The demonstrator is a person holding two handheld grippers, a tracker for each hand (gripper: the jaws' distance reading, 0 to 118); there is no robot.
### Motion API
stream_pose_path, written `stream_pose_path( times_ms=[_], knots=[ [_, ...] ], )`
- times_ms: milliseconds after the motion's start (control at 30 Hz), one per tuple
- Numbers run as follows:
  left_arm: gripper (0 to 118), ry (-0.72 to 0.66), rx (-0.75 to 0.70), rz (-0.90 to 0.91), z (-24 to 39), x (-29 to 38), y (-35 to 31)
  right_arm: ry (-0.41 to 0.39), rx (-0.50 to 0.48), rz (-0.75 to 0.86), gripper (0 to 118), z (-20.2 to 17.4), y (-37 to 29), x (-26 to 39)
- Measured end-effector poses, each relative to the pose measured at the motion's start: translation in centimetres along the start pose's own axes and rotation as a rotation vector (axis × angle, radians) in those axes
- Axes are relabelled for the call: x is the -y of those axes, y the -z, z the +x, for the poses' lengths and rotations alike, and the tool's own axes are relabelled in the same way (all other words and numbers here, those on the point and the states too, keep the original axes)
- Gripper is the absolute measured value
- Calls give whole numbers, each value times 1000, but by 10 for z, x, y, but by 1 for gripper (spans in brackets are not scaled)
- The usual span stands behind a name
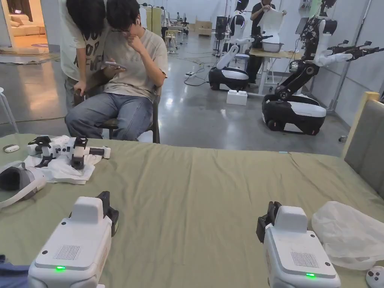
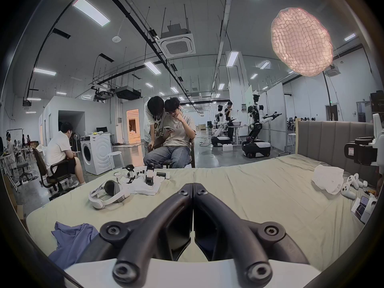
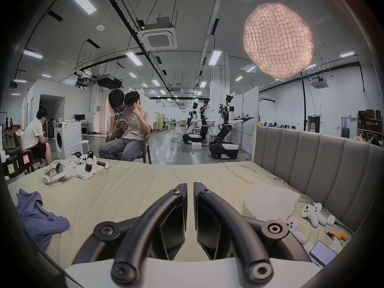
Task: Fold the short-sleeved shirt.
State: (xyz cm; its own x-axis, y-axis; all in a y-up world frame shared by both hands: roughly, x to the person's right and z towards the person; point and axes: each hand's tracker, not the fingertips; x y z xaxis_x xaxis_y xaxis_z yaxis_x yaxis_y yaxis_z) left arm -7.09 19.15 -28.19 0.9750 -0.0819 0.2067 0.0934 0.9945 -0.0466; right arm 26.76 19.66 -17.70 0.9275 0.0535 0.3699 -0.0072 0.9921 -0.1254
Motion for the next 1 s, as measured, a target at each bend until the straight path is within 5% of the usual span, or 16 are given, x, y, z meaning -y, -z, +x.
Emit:
stream_pose_path(
  times_ms=[633, 733, 900, 967, 1000],
  knots=[
    [0, 1, 14, -11, -3, 0, 1, -44, 3, -26, 5, -1, 2, 3],
    [0, -136, 12, -23, -12, 0, 0, 113, 6, -49, 5, 9, 0, -4],
    [0, -619, 62, 20, -41, 4, 1, 479, -10, -33, 4, 31, -4, -9],
    [0, -578, 71, 21, -40, 1, 1, 496, -9, -19, 3, 34, -3, -11],
    [0, -387, 63, 21, -31, -5, 0, 449, -10, -17, 3, 32, -2, -14]
  ],
)
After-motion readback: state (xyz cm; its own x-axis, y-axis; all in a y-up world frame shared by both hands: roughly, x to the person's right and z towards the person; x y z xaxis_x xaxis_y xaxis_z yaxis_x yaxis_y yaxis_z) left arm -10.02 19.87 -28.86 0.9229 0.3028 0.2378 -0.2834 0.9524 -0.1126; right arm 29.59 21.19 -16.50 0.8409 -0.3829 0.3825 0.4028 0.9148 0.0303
